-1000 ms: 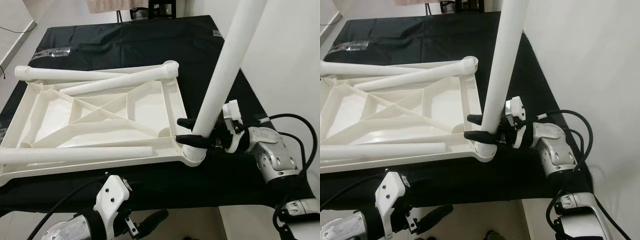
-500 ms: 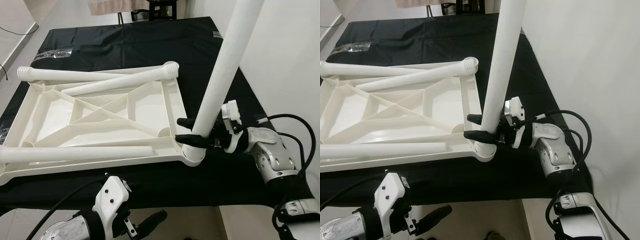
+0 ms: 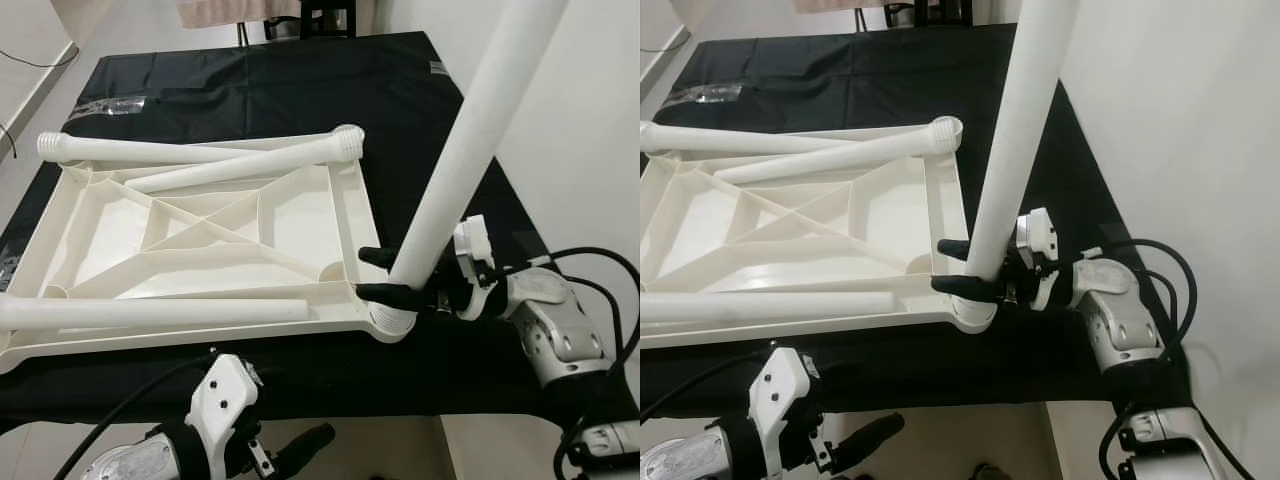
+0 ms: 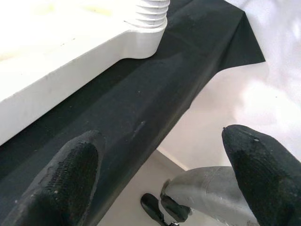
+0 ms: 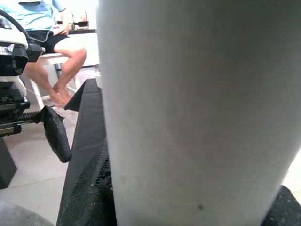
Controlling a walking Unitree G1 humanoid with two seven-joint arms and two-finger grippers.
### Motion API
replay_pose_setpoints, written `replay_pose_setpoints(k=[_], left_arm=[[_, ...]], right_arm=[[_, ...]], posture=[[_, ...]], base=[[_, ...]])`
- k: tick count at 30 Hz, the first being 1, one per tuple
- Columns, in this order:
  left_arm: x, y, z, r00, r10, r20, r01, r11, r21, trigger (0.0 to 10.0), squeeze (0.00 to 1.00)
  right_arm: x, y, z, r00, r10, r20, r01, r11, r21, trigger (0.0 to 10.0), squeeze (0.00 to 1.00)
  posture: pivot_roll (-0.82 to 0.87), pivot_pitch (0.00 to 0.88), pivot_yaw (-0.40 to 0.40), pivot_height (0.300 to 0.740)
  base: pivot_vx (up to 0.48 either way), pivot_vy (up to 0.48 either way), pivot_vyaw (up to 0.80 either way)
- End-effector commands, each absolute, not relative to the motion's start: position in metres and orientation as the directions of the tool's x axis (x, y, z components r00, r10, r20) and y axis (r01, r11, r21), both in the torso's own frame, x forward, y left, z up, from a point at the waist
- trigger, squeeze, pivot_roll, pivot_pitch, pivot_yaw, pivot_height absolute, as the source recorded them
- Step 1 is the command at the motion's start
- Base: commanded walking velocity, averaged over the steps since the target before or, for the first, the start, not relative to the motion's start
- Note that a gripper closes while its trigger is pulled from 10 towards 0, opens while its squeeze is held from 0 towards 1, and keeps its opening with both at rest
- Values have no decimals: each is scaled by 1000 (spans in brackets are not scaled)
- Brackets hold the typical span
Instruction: Building children table
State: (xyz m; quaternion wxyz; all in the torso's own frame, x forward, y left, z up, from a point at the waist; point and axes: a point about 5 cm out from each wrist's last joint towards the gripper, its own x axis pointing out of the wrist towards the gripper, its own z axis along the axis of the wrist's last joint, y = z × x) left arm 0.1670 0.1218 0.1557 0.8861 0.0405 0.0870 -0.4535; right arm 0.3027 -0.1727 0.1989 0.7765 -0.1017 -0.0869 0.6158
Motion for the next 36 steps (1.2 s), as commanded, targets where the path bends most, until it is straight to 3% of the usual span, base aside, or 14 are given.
replay_pose_setpoints(k=[1,15,24,26,29,31,36], left_arm=[[163,124,155,557,-805,-206,821,571,-14,10000,0],[165,123,157,549,-810,-207,827,563,-8,10000,0],[165,121,157,550,-811,-202,827,563,-9,10000,0],[165,121,157,550,-811,-201,826,563,-10,10000,0],[166,120,158,552,-811,-196,825,565,-13,10000,0],[166,120,158,552,-811,-195,825,565,-14,10000,0],[165,121,158,554,-810,-192,823,567,-15,10000,0]], right_arm=[[292,-166,156,217,957,-194,-962,175,-211,10000,0],[304,-162,151,325,909,-261,-913,231,-335,10000,0],[324,-155,166,414,876,-247,-895,344,-284,10000,0],[326,-154,169,421,878,-229,-896,363,-255,10000,0],[338,-146,188,460,884,-88,-887,455,-75,10000,0],[339,-145,192,461,885,-61,-887,460,-42,10000,0],[346,-132,221,494,852,172,-865,462,196,10000,0]], posture=[[-7,263,30,740],[-5,270,32,740],[-8,273,24,740],[-8,274,23,740],[-10,278,17,740],[-10,278,17,740],[-12,281,14,740]], base=[[0,0,0],[0,0,0],[0,0,0],[0,0,0],[0,0,0],[0,0,0],[0,0,0]])
